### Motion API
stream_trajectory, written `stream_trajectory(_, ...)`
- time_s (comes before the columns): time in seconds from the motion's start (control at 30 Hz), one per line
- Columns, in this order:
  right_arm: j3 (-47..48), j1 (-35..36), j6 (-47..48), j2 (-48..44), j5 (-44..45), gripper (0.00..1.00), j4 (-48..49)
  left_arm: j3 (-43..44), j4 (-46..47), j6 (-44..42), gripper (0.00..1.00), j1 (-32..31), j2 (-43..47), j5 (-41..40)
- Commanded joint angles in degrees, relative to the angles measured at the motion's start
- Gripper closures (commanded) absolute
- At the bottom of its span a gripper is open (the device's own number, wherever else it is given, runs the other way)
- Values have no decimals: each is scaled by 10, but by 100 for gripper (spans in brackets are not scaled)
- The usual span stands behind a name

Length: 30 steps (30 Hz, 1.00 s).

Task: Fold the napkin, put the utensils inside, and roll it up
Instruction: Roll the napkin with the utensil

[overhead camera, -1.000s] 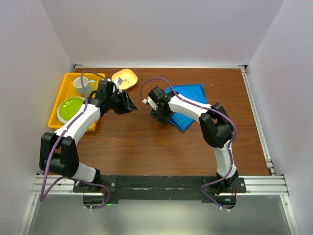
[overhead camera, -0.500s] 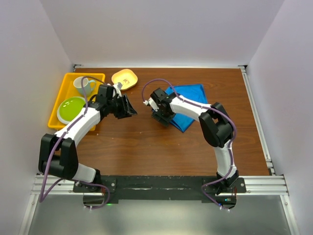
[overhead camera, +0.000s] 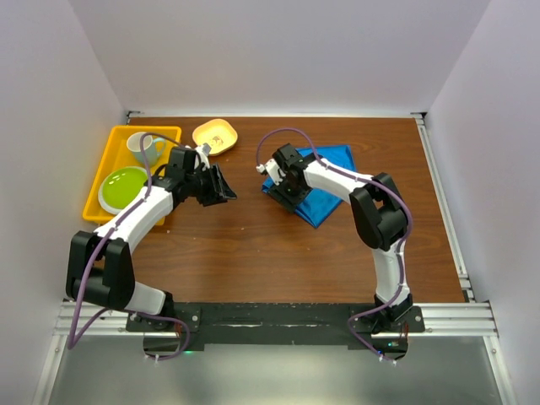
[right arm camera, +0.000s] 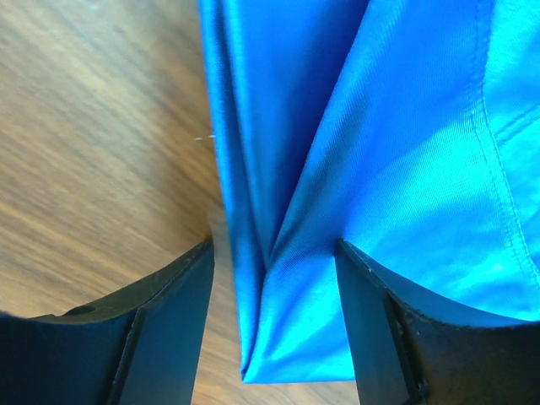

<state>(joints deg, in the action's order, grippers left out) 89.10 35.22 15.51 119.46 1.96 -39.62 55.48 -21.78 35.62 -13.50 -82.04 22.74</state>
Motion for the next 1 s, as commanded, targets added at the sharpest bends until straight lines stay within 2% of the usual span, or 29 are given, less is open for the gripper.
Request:
stream_trajectory(0.0,-13,-21,9,9,-17,39,20,1,25,7,54,5,6,17)
stream_trajectory(0.3,-24,-16,-17,40,-45,58,9,-3,35,11,53,5,-15,38)
stream_trajectory(0.47,-36,5,-50,47,-61,70,9,-10,57,35,44,5,-61,71)
stream_trajectory(0.63,-52,17,-85,44,-113,85,27,-49,172,131,36,5,-115,143)
stream_trajectory(0.83,-67,20,-104,29,-158,99,48,-67,291,239,31,0,-168,156)
stream_trajectory(0.97,-68,20,-97,19,-182,100,48,-89,373,312,30,-18,-185,152)
